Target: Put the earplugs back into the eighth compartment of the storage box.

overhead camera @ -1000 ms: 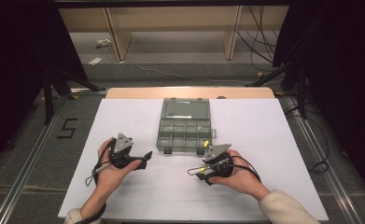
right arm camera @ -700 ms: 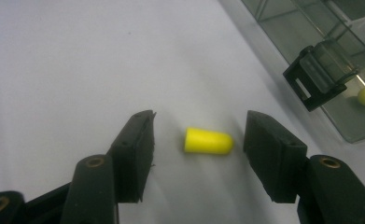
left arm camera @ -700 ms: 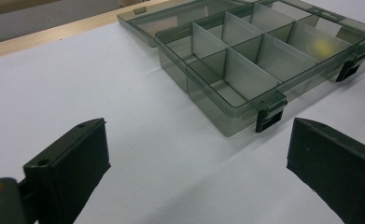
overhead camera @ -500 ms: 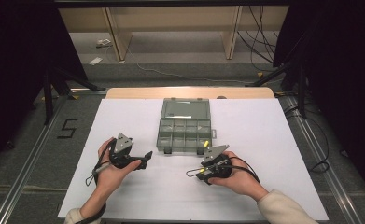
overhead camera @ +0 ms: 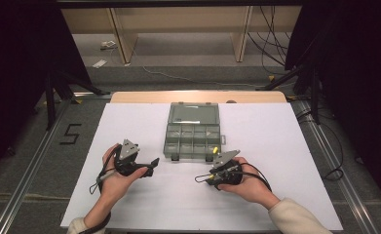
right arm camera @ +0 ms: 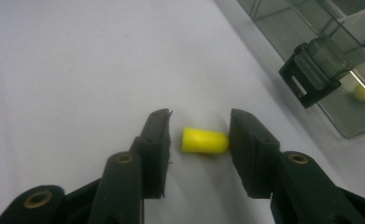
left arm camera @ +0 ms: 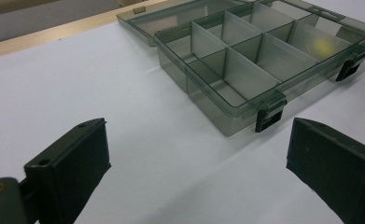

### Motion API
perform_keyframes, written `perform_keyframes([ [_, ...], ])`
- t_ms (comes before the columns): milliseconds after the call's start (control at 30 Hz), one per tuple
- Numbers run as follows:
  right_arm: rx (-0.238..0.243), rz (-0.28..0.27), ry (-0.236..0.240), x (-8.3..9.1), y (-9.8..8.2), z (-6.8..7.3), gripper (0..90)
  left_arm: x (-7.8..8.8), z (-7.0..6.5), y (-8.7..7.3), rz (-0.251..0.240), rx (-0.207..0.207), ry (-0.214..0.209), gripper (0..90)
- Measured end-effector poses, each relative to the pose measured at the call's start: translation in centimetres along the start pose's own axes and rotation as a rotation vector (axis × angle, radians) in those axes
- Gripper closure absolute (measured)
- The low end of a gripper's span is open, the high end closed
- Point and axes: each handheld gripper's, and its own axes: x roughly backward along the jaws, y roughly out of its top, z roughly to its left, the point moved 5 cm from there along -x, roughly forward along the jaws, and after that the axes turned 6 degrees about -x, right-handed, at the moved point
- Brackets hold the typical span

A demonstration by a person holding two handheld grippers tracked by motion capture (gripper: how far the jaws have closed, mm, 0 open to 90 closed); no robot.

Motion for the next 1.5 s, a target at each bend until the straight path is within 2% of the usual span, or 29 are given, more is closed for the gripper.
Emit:
perform_keyframes([
  [300,-0.001,-0.005,-0.006,0.00,0.09,-0.15,67.8,-0.02,-0.03,0.00,0.001,-0.003,-0.001,5.3],
  [633,-0.025,-0.005,0.013,0.10,0.12,-0.14,69.0,0.02,-0.01,0.02,-0.001,0.003,-0.001,5.4],
  [767,-0.018,-0.014,0.018,0.14,0.25,-0.10,69.1,0.03,-0.01,0.02,-0.001,0.002,-0.001,5.4],
  [1500,-0.033,-0.052,0.017,0.89,0.76,-0.32,69.6,0.02,0.01,0.01,0.000,0.002,0.000,5.4],
])
